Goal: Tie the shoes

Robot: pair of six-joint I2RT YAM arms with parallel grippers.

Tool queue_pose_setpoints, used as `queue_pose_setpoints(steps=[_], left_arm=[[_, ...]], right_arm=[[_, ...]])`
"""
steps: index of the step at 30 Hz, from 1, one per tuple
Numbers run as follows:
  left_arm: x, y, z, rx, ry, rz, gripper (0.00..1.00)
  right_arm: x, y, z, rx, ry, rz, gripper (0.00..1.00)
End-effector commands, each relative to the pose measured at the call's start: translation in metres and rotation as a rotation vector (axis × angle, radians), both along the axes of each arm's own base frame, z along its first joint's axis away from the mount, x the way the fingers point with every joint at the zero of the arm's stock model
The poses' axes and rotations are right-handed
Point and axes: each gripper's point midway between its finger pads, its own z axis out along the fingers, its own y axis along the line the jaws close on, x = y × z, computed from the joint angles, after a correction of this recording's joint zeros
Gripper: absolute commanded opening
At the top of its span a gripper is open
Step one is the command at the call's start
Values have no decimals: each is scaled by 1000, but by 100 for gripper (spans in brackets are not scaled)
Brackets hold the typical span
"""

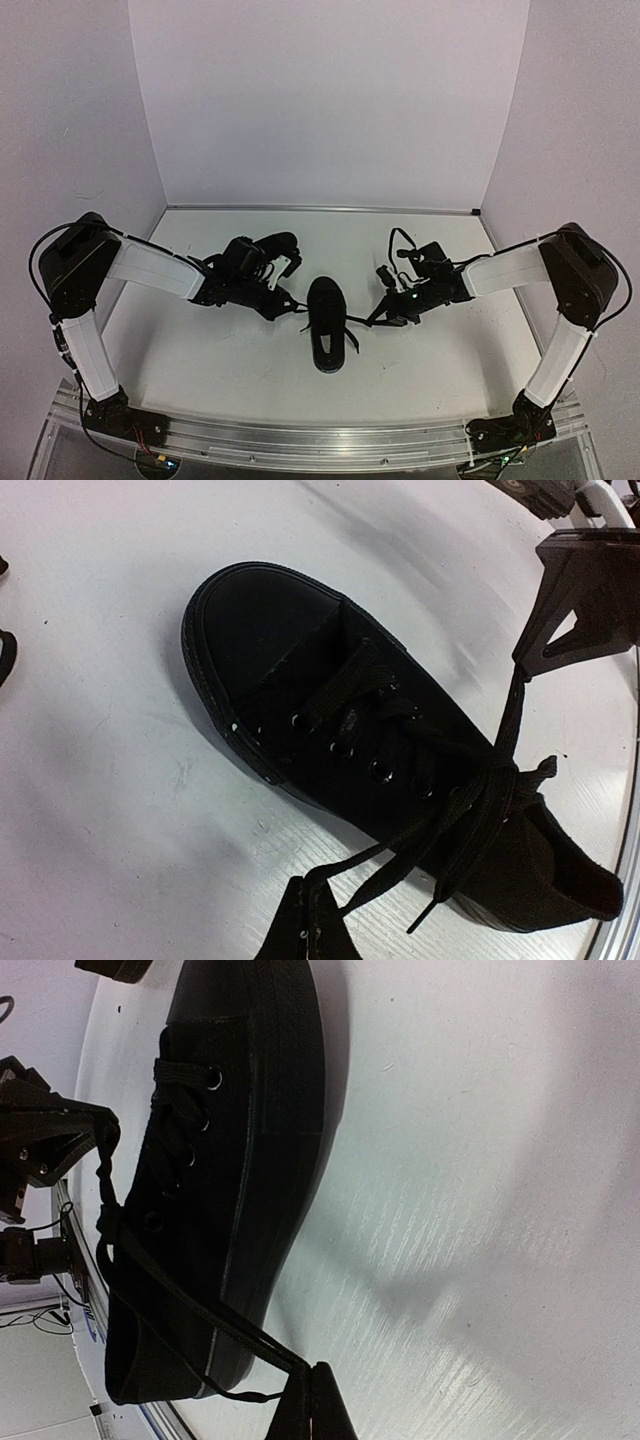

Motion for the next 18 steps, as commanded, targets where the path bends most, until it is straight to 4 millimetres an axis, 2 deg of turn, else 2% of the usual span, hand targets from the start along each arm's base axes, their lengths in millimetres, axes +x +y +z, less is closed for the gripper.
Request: queue_pose_setpoints(steps=[1,9,12,18], left_arm=[[15,19,2,61,-60,80,0],[12,20,2,60,-54,74,0],[8,17,10,51,-61,40,0],[9,22,28,56,-113,45,0]], right_arm=[[0,-16,-9,-58,-3,-31,0],[-2,-29,-16,-82,10,-56,0],[-2,-32,-12,-81,3,-60,0],[2,-33,2,-74,-28,-63,0]])
